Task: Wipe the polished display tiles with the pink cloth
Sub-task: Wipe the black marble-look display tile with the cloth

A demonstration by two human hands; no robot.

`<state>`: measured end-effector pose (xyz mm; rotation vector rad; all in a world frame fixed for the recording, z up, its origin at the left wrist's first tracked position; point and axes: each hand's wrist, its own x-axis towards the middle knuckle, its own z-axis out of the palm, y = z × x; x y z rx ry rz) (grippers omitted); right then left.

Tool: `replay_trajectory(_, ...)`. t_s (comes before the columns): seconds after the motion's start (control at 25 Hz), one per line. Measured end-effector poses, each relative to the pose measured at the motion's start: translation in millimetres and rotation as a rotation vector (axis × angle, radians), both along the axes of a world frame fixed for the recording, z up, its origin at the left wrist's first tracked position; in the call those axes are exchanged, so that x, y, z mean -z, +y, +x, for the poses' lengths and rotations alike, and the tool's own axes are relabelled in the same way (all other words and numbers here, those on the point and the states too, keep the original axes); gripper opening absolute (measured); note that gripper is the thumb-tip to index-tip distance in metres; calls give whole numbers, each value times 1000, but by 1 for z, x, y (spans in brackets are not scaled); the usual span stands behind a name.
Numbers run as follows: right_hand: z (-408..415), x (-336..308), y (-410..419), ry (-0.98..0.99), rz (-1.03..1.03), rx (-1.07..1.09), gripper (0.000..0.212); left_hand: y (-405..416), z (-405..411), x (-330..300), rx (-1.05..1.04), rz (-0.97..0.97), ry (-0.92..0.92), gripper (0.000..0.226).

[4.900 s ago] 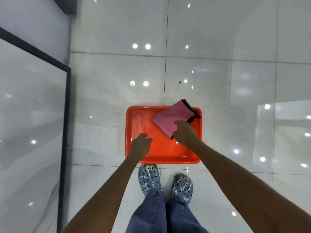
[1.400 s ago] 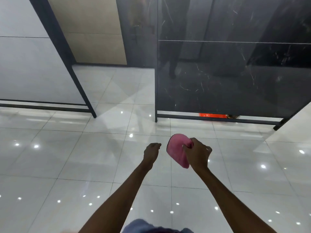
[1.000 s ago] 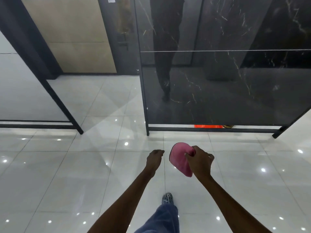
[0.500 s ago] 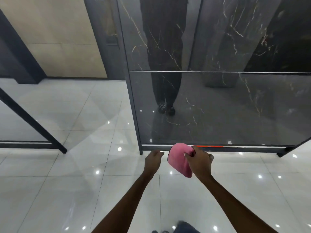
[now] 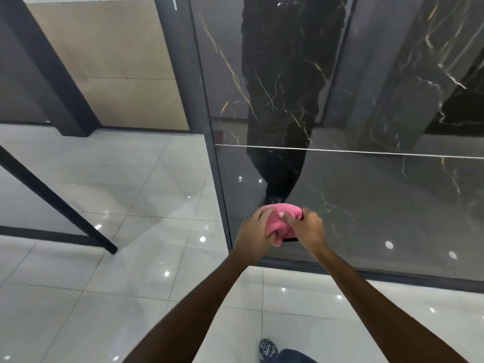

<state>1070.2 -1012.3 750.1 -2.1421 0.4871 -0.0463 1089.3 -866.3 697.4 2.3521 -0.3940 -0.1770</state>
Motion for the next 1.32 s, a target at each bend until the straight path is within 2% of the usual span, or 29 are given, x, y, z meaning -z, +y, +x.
replay_trajectory(0.08,26,-7,-7,7,43,-78,33,5,26,-24,30,74,-166,38)
replay_trajectory(0.12,37,-10,-13,28,73,-140,36,7,43,-35,66,107,-175,32)
replay_trajectory(0.16,47,-13,-19,58,47,-234,43,11,58,-51,125,153,-142,29)
replay_trajectory(0.24,64,-23,-29,79,-201,-522,61,16,95,-87,333,273,-6,29)
replay_trajectory(0.28,72,-31,-32,64,-295,-636,58,18,111,-108,426,301,61,30)
replay_trajectory(0.32,78,-43,-32,29,-301,-694,48,19,124,-132,475,256,127,29)
replay_trajectory(0.36,81,-55,-30,4,-180,-702,36,23,134,-151,478,122,216,28)
replay_trajectory(0.44,82,-81,-23,0,333,-593,19,41,143,-171,364,-365,467,34)
replay_trajectory(0.52,89,-90,-18,2,677,-421,23,64,147,-161,132,-840,722,69)
replay_trajectory(0.6,98,-88,-10,16,810,-223,29,74,142,-129,45,-1027,863,90)
replay_trajectory(0.64,101,-84,-5,21,840,-145,30,71,136,-116,12,-1058,900,92)
replay_trajectory(0.72,105,-79,2,36,830,-64,33,60,125,-107,-78,-1030,862,73)
replay_trajectory(0.8,104,-77,5,31,761,-87,34,60,122,-109,-155,-874,711,42)
replay_trajectory(0.84,103,-77,6,29,752,-121,34,64,123,-111,-178,-809,646,34)
replay_trajectory(0.96,101,-77,13,36,779,-255,33,80,129,-108,-197,-711,521,29)
replay_trajectory(1.08,103,-78,22,-25,942,-330,26,93,129,-110,-132,-820,487,28)
replay_trajectory(1.16,108,-82,26,-80,1078,-353,33,104,131,-111,-95,-960,541,34)
replay_trajectory(1.24,111,-87,29,-90,1063,-389,31,113,130,-109,-100,-1062,641,30)
replay_trajectory(1.28,112,-90,30,-93,993,-412,34,118,131,-109,-143,-1080,687,27)
replay_trajectory(1.32,114,-95,31,-106,925,-424,39,121,133,-111,-193,-1106,719,33)
